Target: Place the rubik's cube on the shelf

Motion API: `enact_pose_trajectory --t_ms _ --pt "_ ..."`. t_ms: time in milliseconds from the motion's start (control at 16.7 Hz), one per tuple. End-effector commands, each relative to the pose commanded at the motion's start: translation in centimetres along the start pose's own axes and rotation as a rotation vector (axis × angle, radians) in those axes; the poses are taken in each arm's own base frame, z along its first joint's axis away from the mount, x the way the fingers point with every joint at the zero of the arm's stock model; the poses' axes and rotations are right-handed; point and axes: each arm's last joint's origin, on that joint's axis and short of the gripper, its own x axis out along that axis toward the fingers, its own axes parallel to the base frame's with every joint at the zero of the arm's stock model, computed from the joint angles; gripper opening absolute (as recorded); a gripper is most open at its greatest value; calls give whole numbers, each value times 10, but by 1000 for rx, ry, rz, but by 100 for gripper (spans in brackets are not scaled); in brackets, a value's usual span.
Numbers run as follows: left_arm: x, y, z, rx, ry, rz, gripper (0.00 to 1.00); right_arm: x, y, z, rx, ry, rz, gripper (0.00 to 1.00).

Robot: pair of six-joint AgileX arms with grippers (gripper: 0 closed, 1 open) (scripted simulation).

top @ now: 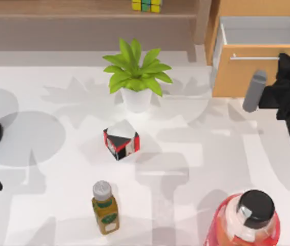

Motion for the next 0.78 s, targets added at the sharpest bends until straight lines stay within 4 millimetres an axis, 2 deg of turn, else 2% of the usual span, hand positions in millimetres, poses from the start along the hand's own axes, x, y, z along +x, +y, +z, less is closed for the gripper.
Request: enact_pose_trajectory --t_ms 300,660,780 --pt "0 0 0 0 0 0 100 32 -1 -1 1 2 1 0" --pt "0 0 0 0 0 0 100 35 -1 0 3 1 2 0" --pt "0 0 0 0 0 0 100 43 -1 0 3 0 3 0"
